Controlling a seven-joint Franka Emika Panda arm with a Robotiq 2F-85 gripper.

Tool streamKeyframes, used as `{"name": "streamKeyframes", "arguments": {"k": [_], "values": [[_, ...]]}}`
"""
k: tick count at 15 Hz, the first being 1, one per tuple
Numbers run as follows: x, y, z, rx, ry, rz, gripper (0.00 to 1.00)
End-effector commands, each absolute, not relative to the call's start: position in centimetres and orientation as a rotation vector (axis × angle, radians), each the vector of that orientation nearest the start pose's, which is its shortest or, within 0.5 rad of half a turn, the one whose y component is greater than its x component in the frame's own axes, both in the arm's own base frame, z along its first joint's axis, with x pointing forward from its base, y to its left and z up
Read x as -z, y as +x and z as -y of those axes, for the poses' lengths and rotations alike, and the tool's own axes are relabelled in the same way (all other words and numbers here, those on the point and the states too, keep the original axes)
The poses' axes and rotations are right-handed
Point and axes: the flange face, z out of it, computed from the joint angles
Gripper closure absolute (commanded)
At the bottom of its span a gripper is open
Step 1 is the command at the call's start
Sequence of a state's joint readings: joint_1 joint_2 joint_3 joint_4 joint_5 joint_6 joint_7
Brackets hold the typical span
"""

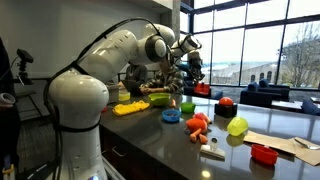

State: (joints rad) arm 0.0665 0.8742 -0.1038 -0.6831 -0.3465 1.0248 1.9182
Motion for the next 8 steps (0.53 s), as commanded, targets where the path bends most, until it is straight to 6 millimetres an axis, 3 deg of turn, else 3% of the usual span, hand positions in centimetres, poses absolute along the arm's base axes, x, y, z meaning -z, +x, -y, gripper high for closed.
{"name": "streamKeyframes", "arguments": {"k": [1,8], "values": [[-41.1,70.1,7.1,0.007,1.278,2.067,0.99],[-35.6,69.5,14.0,0.123,1.186,2.044,0.99]]}}
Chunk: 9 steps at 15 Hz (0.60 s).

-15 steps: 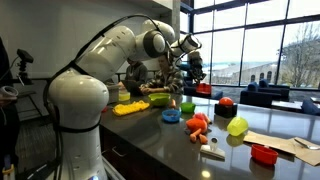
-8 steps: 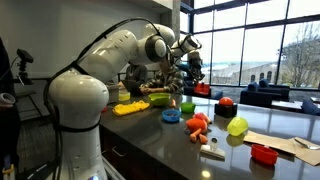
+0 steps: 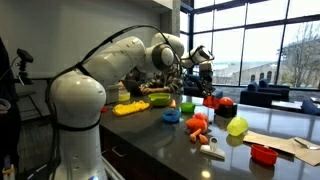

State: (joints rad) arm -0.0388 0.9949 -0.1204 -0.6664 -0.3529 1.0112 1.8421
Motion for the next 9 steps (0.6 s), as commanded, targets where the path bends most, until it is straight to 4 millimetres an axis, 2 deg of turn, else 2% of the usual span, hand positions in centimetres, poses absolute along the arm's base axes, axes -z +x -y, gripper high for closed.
{"name": "streamKeyframes", "arguments": {"k": [1,4,6,9], "values": [[-35.3,69.3,14.8,0.135,1.168,2.054,0.99],[-34.6,69.2,16.4,0.185,1.164,2.091,0.99],[-34.2,69.2,16.3,0.285,1.248,2.106,0.99],[-33.1,69.2,15.1,0.484,1.355,2.118,0.99]]}}
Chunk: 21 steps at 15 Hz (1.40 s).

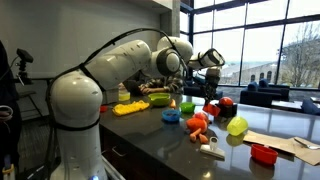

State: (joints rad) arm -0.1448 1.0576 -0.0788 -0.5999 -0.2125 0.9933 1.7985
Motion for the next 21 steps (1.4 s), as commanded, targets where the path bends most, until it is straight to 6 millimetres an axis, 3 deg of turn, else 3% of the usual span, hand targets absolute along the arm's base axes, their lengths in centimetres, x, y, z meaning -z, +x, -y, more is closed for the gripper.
{"name": "streamKeyframes", "arguments": {"k": [1,3,7,12,15,20,21], "values": [[-32.8,69.3,14.6,0.528,1.388,2.117,0.99],[-32.1,69.6,13.8,0.566,1.429,2.113,0.99],[-31.1,70.2,13.5,0.466,1.353,2.145,0.99],[-30.9,72.1,13.3,0.151,1.223,2.238,0.99],[-29.7,72.8,13.5,-0.014,1.129,2.252,0.99],[-27.6,72.6,14.2,-0.086,1.008,2.243,0.99],[-27.5,72.5,14.2,-0.083,0.996,2.240,0.71]]}}
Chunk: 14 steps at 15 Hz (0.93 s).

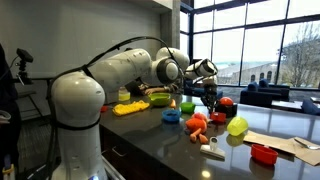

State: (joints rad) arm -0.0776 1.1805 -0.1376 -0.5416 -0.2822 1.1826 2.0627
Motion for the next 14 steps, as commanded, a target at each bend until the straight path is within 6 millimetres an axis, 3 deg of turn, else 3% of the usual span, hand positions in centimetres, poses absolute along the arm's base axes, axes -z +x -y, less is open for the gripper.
{"name": "streamKeyframes", "arguments": {"k": [1,4,7,10,11,14], "values": [[-27.3,72.4,14.3,-0.080,0.985,2.239,0.70],[-27.2,72.1,14.5,-0.069,0.961,2.238,0.54],[-28.5,71.7,15.1,-0.041,0.953,2.244,0.34],[-32.3,71.5,15.6,-0.012,0.980,2.284,0.12],[-34.5,71.5,15.5,-0.010,1.007,2.307,0.05],[-40.8,71.0,14.5,-0.005,1.117,2.355,0.00]]}}
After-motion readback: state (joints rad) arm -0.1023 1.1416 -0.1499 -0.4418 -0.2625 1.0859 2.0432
